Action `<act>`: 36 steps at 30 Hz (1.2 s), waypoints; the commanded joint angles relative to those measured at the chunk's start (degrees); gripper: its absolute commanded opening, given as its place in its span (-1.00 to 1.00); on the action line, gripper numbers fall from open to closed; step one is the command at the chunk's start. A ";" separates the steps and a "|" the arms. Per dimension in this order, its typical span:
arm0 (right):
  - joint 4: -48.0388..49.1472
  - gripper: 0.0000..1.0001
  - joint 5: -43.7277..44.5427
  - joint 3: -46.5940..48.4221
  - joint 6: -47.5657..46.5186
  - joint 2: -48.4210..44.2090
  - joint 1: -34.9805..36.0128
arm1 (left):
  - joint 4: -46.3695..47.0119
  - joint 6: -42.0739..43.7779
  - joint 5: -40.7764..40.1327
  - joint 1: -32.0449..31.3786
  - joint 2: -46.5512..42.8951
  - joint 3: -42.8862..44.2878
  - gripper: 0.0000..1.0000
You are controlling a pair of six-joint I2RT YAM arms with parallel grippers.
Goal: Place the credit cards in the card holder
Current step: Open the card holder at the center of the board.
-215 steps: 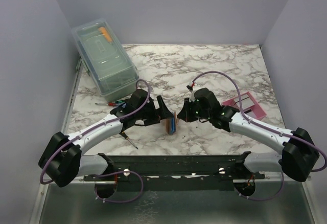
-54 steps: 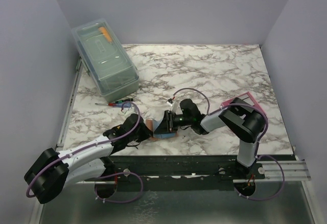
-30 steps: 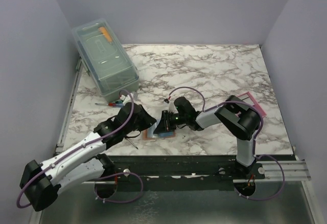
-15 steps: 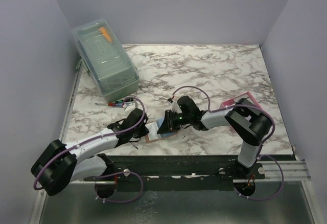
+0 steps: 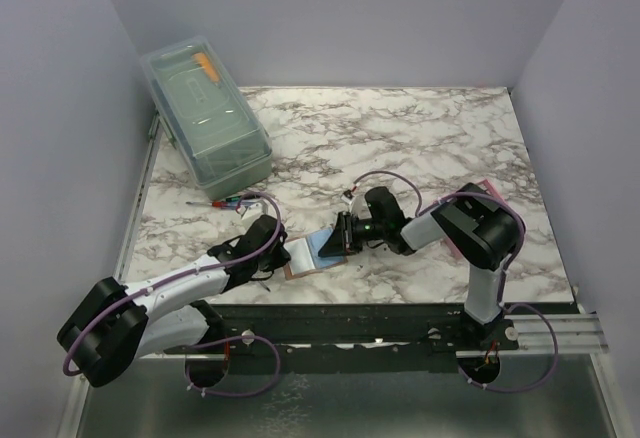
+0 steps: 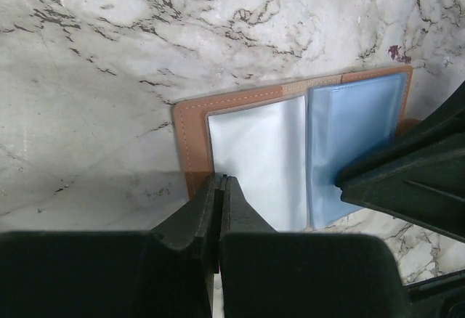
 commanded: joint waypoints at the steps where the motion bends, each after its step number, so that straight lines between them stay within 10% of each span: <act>1: 2.13 -0.60 0.05 -2.93 -0.49 2.60 -0.35 | -0.87 0.53 -0.78 0.20 0.28 -1.65 -1.00; 14: -7.47 -0.58 -2.70 9.89 -2.79 -0.42 -0.35 | -0.21 0.82 -0.10 0.19 2.20 0.57 -1.00; 36: -13.32 -0.47 3.84 1.92 -5.35 -7.37 2.74 | 0.07 0.64 1.00 0.19 1.79 0.32 -1.00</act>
